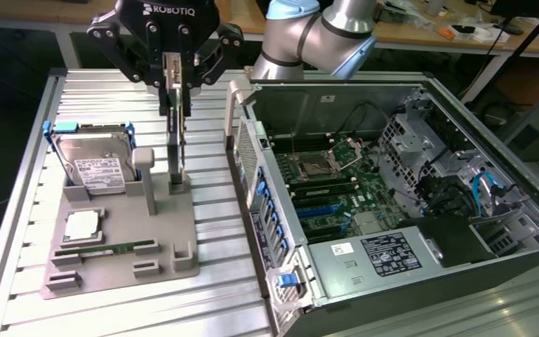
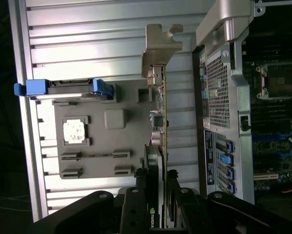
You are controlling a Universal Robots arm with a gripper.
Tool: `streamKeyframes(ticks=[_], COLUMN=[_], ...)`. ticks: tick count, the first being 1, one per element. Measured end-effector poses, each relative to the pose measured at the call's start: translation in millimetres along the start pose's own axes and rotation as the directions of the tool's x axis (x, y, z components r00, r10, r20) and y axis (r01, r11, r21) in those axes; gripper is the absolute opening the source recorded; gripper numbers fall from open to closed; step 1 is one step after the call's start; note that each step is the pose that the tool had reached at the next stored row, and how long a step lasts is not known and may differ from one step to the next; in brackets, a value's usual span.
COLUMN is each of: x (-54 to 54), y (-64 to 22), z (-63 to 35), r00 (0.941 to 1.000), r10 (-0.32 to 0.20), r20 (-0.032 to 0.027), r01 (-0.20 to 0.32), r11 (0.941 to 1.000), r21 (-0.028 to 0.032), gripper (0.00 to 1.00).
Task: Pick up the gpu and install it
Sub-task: 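Pick up the gpu and move the gpu toward the slot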
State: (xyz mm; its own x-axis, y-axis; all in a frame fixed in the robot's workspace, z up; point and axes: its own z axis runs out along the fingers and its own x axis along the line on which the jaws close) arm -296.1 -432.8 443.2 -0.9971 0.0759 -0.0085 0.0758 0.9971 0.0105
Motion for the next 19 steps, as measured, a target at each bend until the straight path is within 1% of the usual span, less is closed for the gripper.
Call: streamKeyframes(ticks=[14,16,19], x=[0.0,0.4,0.4], y=[1.4,6.3,6.5], z=[-4.5,-4.8,-5.3], r00=[1.0,1.0,1.0], r10=[0.0,0.0,0.0], r20=[0.0001,0.0,0.0], r01=[0.0,0.0,0.0], r11=[1.0,1.0,1.0], r21=[-0.0001,0.0,0.0], gripper=[0.27,0.27,0.27])
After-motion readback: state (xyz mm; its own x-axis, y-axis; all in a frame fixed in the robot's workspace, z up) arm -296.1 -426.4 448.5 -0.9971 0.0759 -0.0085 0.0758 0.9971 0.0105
